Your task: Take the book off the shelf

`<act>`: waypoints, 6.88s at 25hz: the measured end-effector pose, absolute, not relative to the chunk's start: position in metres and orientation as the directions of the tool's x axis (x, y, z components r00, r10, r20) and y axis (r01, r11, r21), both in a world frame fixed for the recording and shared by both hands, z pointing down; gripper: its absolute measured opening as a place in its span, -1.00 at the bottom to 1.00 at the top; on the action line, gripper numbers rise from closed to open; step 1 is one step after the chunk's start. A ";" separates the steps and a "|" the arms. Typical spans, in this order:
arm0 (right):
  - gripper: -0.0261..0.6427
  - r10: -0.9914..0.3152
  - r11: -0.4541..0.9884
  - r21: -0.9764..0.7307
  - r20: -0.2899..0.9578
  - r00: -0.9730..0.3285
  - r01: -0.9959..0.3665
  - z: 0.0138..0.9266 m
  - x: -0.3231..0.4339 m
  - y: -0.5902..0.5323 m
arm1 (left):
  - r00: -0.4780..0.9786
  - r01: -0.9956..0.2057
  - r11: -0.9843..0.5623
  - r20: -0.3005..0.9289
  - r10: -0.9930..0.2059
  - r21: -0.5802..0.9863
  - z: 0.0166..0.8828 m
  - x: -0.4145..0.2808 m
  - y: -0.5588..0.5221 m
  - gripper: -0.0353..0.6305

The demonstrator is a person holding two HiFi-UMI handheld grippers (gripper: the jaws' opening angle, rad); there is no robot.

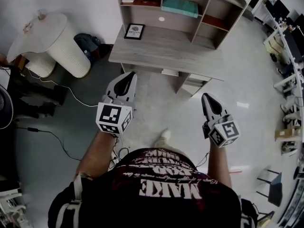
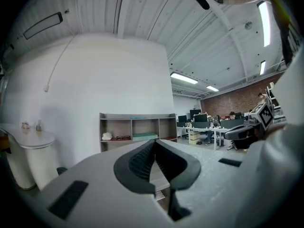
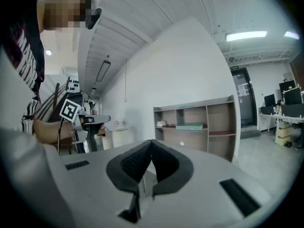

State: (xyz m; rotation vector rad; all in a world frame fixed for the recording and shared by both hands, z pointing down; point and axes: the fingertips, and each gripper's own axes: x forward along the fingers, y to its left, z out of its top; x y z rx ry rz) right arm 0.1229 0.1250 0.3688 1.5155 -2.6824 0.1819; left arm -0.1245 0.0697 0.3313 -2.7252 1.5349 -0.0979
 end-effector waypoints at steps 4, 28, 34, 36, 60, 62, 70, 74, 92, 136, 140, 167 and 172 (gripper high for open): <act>-0.91 -0.847 0.515 -0.051 0.122 -0.517 -0.856 0.373 0.141 0.102 | 0.515 -0.853 -0.518 0.059 -0.855 -0.062 0.330 -0.107 0.050 -0.87; -0.91 -0.797 0.590 -0.065 0.112 -0.593 -0.805 0.378 0.210 -0.017 | 0.389 -0.914 -0.394 0.061 -0.919 -0.102 0.335 -0.061 -0.039 -0.87; -0.91 -0.792 0.594 -0.068 0.122 -0.598 -0.802 0.385 0.198 -0.045 | 0.383 -0.918 -0.388 0.069 -0.921 -0.085 0.343 -0.070 -0.067 -0.87; -0.91 -0.797 0.587 -0.066 0.128 -0.590 -0.807 0.387 0.196 -0.057 | 0.379 -0.920 -0.383 0.062 -0.924 -0.083 0.343 -0.071 -0.082 -0.87; -0.33 -0.879 0.437 -0.105 0.161 -0.449 -0.893 0.392 0.188 -0.219 | 0.483 -0.870 -0.493 0.166 -0.859 -0.019 0.374 -0.081 -0.269 -0.39; -0.33 -0.883 0.427 -0.095 0.168 -0.438 -0.899 0.391 0.185 -0.229 | 0.493 -0.864 -0.502 0.168 -0.854 -0.016 0.374 -0.085 -0.283 -0.39; -0.32 -0.904 0.390 -0.049 0.170 -0.393 -0.919 0.380 0.159 -0.265 | 0.555 -0.826 -0.564 0.159 -0.816 -0.008 0.373 -0.099 -0.334 -0.39; -0.32 -0.906 0.383 -0.039 0.181 -0.383 -0.923 0.377 0.151 -0.275 | 0.573 -0.814 -0.581 0.164 -0.803 0.003 0.376 -0.102 -0.354 -0.39; -0.33 -0.895 0.377 -0.166 0.190 -0.404 -0.911 0.403 0.183 -0.365 | 0.580 -0.808 -0.586 0.242 -0.778 0.056 0.402 -0.068 -0.426 -0.39; -0.35 -0.850 0.312 -0.446 0.263 -0.456 -0.839 0.467 0.214 -0.423 | 0.681 -0.732 -0.622 0.310 -0.663 0.280 0.460 0.014 -0.461 -0.25; -0.36 -0.860 0.296 -0.445 0.261 -0.439 -0.845 0.471 0.211 -0.400 | 0.693 -0.721 -0.638 0.314 -0.649 0.271 0.465 0.011 -0.439 -0.24; -0.38 -0.821 0.177 -0.523 0.389 -0.418 -0.834 0.622 0.203 -0.321 | 0.741 -0.664 -0.692 0.379 -0.555 0.285 0.609 0.005 -0.372 -0.24; -0.38 -0.797 0.138 -0.540 0.438 -0.417 -0.830 0.676 0.203 -0.320 | 0.730 -0.672 -0.684 0.410 -0.546 0.284 0.661 0.006 -0.371 -0.24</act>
